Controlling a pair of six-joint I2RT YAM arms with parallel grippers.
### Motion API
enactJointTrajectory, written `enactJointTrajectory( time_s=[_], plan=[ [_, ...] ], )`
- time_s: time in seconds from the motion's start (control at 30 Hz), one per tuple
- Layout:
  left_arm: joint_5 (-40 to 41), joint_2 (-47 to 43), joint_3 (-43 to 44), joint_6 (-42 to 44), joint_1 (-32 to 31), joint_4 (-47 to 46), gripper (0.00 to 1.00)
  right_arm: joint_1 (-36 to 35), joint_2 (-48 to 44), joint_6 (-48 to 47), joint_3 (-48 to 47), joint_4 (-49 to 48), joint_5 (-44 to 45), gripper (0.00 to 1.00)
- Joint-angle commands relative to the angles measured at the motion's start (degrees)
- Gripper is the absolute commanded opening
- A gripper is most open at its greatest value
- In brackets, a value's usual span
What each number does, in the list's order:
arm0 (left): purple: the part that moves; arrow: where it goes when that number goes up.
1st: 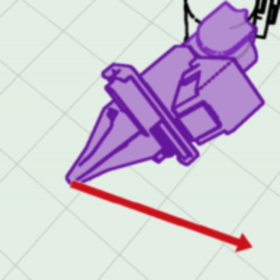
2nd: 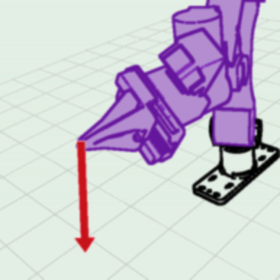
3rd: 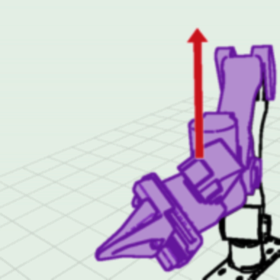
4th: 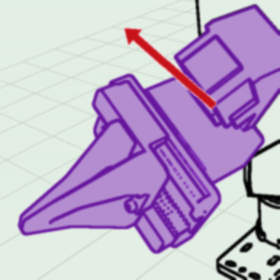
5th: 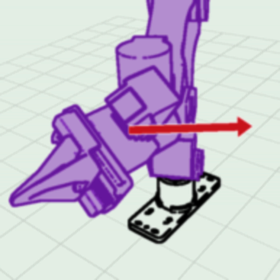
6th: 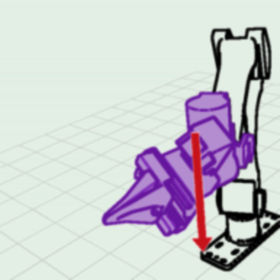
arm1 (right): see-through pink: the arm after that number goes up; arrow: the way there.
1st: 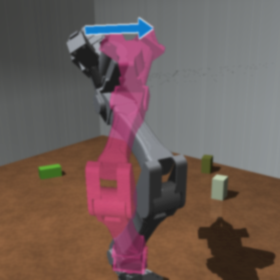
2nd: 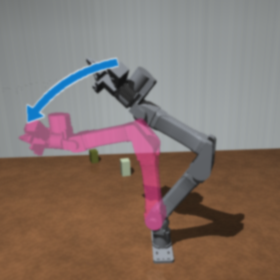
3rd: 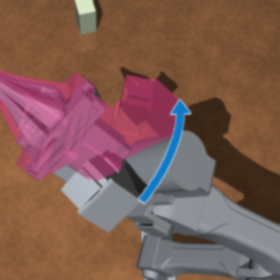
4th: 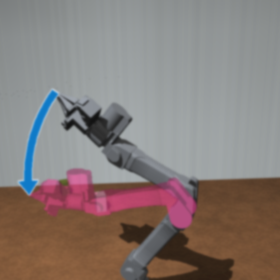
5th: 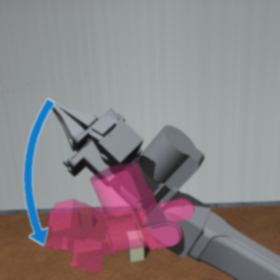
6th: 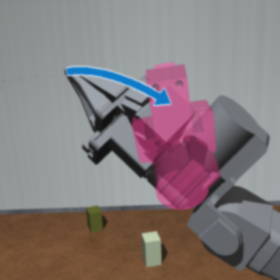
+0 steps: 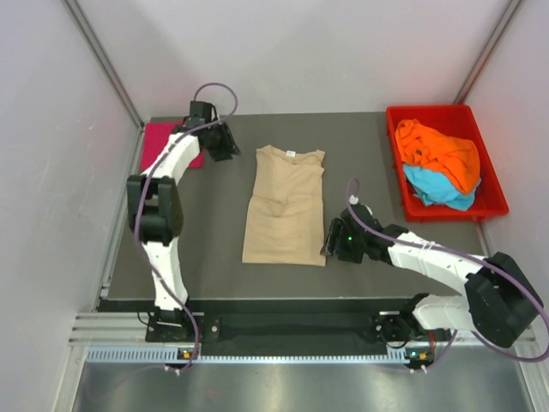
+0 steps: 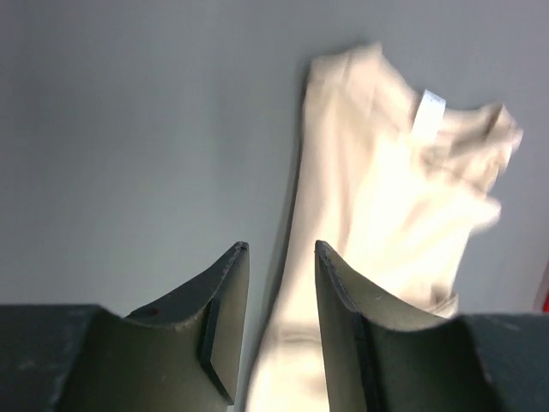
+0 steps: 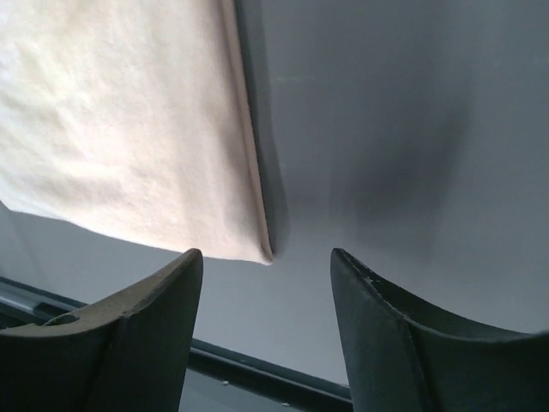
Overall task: Fold and stack the t-shirts
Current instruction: Fold the tshirt
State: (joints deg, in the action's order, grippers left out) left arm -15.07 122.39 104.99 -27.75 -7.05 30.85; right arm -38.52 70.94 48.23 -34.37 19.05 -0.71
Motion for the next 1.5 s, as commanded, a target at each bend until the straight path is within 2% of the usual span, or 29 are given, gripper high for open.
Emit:
enactJointTrajectory(
  time_s=[0.0,0.07,0.1,0.13,0.23,0.33,0.47,0.6,0.67,0.8,0.9,0.93,1.03,1.2,1.47],
  plan=[
    [5.8,-12.0,-15.7,-1.2,-0.2,7.6,0.41,-2.2,-0.1,15.0,1.4,-1.5,0.9,0.62],
    [5.8,-20.5,-25.4,-2.4,-0.3,5.0,0.41,-4.5,1.1,20.4,-0.3,2.0,3.6,0.63],
    [5.9,-23.5,-33.9,-4.5,-0.4,2.1,0.41,-5.5,1.7,24.2,-1.3,3.5,4.3,0.63],
    [5.5,-29.3,-37.6,-5.6,-0.7,1.2,0.42,-6.5,2.3,25.5,-3.1,5.5,5.0,0.63],
    [4.4,-39.3,-48.1,-9.2,-1.9,-0.7,0.43,-10.2,4.4,32.3,-5.7,8.8,8.0,0.59],
    [3.2,-46.6,-53.6,-11.4,-3.3,-0.4,0.44,-11.9,6.1,38.0,-6.0,11.3,10.4,0.56],
    [2.5,-52.9,-59.7,-14.2,-4.6,-1.0,0.45,-12.0,8.8,39.7,-5.0,9.4,12.2,0.54],
    [-1.0,-57.6,-70.0,-22.0,-6.6,-5.4,0.46,-12.0,9.9,41.6,-4.4,9.1,13.5,0.49],
    [1.9,-60.1,-72.4,-25.3,-8.5,-7.2,0.46,-12.0,9.5,42.3,-3.6,9.2,15.1,0.46],
    [8.6,-63.9,-76.1,-37.7,-13.6,-7.8,0.45,-12.0,9.7,42.8,-3.3,10.7,17.5,0.42],
    [12.6,-66.0,-77.0,-43.9,-17.2,-8.3,0.45,-12.0,9.7,42.7,-3.0,10.7,17.9,0.28],
    [14.0,-66.3,-76.9,-45.2,-18.4,-8.0,0.47,-12.0,9.7,42.7,-2.8,10.8,18.2,0.18],
    [18.6,-66.0,-76.4,-49.1,-21.3,-6.5,0.47,-12.0,9.6,42.4,-2.2,10.4,18.9,0.0],
    [19.9,-63.6,-76.7,-51.4,-22.5,-6.4,0.46,-11.9,8.8,39.5,-1.8,9.4,20.1,0.0],
    [18.6,-62.3,-80.3,-54.1,-24.6,-12.6,0.44,-11.9,5.0,37.1,0.3,9.4,21.5,0.0]
  ],
)
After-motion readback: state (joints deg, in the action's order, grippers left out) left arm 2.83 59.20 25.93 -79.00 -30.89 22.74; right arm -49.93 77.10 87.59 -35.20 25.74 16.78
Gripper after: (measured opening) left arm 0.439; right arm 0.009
